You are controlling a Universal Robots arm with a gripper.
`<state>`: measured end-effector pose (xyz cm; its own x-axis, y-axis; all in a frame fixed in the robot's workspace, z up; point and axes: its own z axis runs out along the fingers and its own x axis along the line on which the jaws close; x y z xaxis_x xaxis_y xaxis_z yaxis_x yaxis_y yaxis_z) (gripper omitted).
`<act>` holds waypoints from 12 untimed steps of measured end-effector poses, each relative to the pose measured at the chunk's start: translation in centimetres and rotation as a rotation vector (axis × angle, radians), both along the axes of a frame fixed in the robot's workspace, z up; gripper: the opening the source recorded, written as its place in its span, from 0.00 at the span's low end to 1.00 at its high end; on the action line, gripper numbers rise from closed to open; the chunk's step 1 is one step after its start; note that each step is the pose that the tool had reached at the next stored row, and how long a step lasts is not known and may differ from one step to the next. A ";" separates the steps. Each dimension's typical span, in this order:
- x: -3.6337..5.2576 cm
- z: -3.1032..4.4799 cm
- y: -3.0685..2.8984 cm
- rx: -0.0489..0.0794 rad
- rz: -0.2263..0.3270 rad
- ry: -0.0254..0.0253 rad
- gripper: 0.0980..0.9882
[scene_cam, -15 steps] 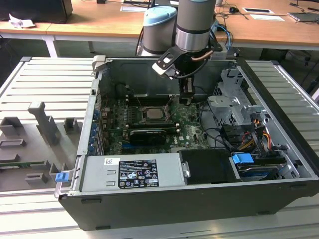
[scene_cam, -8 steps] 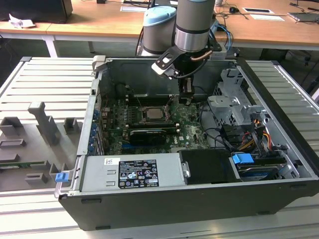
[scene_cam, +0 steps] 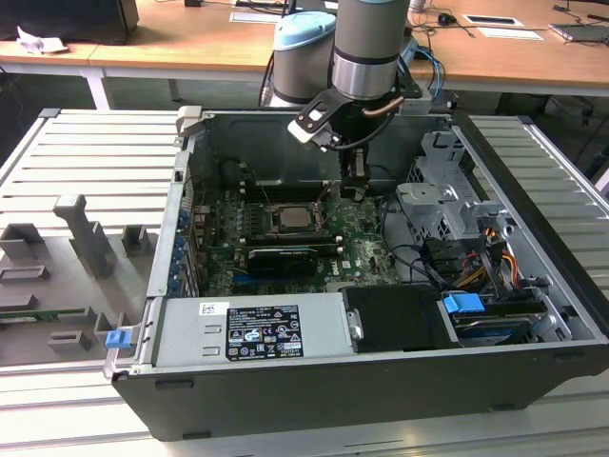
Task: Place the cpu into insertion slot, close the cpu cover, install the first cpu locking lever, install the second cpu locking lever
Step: 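Close the cpu cover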
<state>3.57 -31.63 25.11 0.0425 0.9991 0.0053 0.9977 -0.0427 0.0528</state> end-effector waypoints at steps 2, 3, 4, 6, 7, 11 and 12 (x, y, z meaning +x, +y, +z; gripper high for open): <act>-0.04 0.00 0.00 0.000 0.000 0.0000 0.01; -0.07 0.00 0.00 0.000 0.000 0.0000 0.01; -0.09 0.00 0.00 0.000 0.000 0.0000 0.01; -0.12 0.00 0.00 0.000 0.000 0.0000 0.01; -0.14 0.00 0.00 0.000 0.000 0.0000 0.01; -0.23 0.00 0.00 0.000 0.000 0.0000 0.01; -0.25 0.00 0.00 0.000 0.000 0.0000 0.01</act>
<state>3.32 -31.63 25.11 0.0427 0.9991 0.0052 0.9977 -0.0429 0.0528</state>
